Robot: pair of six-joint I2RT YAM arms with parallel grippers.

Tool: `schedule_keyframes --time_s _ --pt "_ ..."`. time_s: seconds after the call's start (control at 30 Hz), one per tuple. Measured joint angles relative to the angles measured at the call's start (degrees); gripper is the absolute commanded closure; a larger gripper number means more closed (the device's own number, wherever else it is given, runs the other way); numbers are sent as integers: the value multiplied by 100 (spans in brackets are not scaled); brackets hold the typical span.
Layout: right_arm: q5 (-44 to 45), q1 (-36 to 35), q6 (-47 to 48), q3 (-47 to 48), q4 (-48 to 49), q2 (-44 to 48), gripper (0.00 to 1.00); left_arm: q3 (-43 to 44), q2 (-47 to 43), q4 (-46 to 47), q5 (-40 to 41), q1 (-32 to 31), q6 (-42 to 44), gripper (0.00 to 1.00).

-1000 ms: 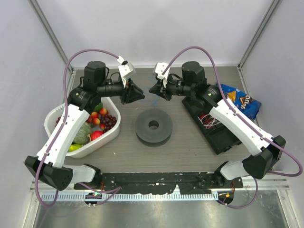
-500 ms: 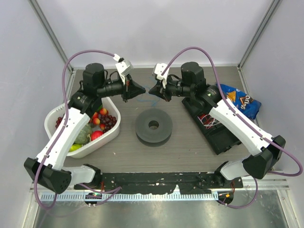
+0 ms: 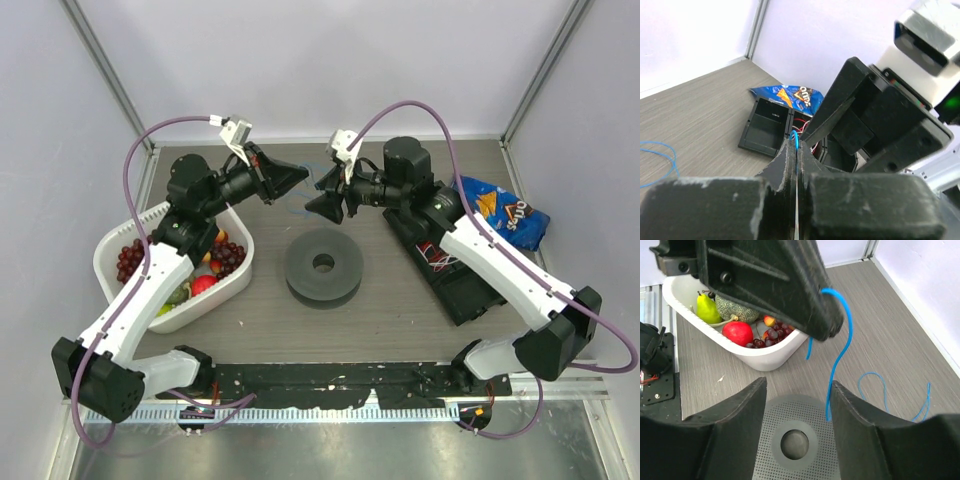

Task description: Wrap the cables

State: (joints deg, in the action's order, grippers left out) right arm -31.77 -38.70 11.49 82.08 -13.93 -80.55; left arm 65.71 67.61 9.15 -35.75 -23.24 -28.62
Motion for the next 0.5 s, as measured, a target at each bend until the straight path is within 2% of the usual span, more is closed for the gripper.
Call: schedule_keyframes --time_s 0.07,0.2,0.27,0.5 --pt "57 0 11 -133 28 122 34 -17 -11 92 155 0 -114 100" --pt "236 2 33 -457 313 459 32 -28 -24 179 337 0 -321 100" --pt "455 0 35 -632 616 629 27 -28 -24 212 361 0 -503 100" --pt "822 2 57 -925 1751 778 26 -28 -22 350 378 -2 -844 100"
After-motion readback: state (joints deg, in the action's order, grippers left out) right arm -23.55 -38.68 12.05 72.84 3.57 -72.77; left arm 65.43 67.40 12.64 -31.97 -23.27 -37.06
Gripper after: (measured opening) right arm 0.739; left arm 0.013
